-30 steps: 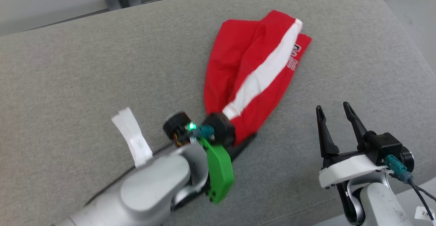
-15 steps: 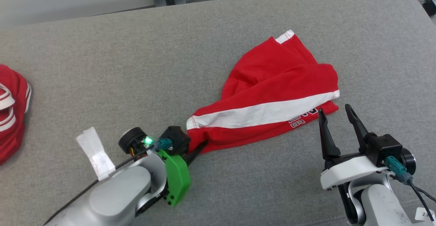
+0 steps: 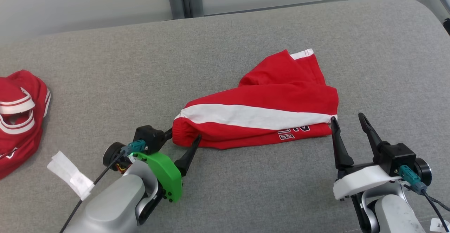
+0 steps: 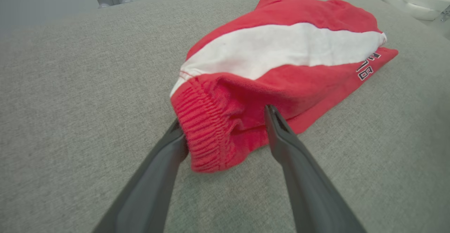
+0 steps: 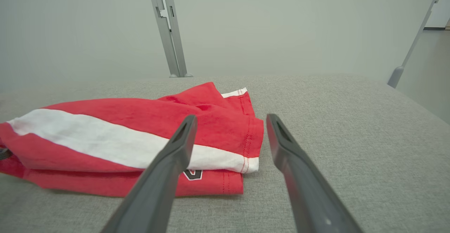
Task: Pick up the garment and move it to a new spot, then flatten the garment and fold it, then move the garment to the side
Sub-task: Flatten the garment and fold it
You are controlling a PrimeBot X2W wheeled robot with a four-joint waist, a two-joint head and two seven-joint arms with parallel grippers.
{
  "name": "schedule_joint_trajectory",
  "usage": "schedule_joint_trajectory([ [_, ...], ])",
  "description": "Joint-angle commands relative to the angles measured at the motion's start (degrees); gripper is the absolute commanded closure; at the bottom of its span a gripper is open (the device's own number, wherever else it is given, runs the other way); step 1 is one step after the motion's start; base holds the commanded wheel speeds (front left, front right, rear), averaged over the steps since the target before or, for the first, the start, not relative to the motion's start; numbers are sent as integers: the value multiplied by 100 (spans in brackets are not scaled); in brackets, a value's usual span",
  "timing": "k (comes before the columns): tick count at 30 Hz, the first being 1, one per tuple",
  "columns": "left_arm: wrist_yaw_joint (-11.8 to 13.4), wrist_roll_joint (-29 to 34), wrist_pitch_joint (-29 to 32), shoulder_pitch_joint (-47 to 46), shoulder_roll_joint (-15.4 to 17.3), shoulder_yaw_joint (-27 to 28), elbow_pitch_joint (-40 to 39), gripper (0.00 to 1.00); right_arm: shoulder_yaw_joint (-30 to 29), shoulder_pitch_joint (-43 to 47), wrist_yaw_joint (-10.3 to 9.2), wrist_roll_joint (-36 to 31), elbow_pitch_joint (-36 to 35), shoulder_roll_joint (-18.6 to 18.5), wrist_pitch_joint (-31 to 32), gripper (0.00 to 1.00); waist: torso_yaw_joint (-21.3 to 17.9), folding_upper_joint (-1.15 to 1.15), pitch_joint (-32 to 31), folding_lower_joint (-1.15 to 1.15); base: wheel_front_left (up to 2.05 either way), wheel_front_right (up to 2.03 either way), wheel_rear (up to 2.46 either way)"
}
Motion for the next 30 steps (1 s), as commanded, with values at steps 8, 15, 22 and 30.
schedule_joint_trajectory([
  [8, 131, 179, -47, 893, 20, 1126, -551, 0, -275, 236, -10, -190, -59, -16, -18, 0, 153, 0, -256, 0, 0, 0, 0],
  [15, 373, 1188, -43, 1896, -250, 3305, -1898, 0, -525, 379, -10, -284, -131, -16, -17, 0, 306, 0, -448, 0, 0, 0, 0],
  [22, 87, 2517, -35, 2638, -1084, 5059, -2756, 0, -588, 407, -10, -421, -137, -15, -18, 0, 460, 0, -611, 0, 0, 0, 0],
  [30, -167, 3296, -36, 2953, -1408, 5398, -2544, 0, -552, 384, -10, -489, 62, -17, -18, 0, 490, 0, -760, 0, 0, 0, 0],
])
